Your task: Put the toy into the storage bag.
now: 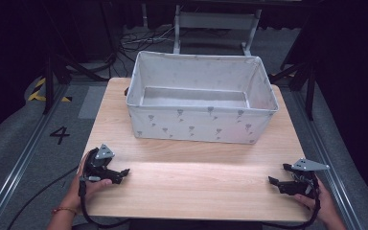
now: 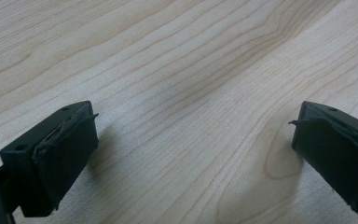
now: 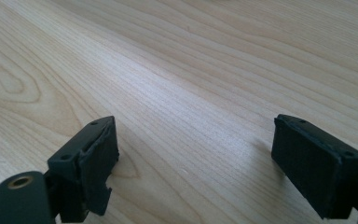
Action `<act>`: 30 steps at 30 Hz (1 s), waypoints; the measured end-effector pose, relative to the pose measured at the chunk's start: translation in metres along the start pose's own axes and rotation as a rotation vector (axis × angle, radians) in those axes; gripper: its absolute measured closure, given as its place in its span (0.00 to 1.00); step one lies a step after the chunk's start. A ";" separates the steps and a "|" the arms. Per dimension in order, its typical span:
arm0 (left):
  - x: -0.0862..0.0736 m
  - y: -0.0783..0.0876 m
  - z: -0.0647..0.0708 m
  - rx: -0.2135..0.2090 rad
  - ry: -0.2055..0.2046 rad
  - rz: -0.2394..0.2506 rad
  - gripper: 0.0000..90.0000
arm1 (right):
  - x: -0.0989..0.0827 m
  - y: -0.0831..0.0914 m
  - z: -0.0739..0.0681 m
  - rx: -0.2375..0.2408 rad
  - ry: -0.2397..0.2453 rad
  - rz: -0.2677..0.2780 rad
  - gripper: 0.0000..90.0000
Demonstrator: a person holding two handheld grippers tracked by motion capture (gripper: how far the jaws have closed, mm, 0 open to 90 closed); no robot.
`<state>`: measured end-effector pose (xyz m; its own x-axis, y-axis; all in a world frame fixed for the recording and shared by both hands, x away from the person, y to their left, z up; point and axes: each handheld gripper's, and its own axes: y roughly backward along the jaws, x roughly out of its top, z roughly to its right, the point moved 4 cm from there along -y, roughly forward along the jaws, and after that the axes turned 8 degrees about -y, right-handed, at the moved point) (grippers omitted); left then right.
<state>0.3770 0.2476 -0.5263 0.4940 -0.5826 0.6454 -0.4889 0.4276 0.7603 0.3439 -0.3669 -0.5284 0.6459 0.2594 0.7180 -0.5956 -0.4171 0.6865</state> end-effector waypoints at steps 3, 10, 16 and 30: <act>0.000 0.000 0.000 0.000 0.000 0.000 0.01 | 0.000 0.000 0.000 0.000 0.000 0.000 0.16; 0.000 0.000 0.000 0.013 0.004 0.002 0.01 | 0.000 0.000 0.000 -0.003 0.002 0.002 0.16; 0.000 -0.001 0.000 0.014 0.009 0.004 0.01 | 0.000 0.000 0.000 -0.003 0.001 0.002 0.16; 0.000 0.000 -0.001 0.019 0.019 -0.002 0.01 | 0.000 0.000 0.000 -0.004 0.000 0.002 0.16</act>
<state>0.3777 0.2481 -0.5264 0.5087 -0.5698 0.6454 -0.5017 0.4130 0.7601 0.3436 -0.3667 -0.5284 0.6448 0.2587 0.7192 -0.5985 -0.4144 0.6856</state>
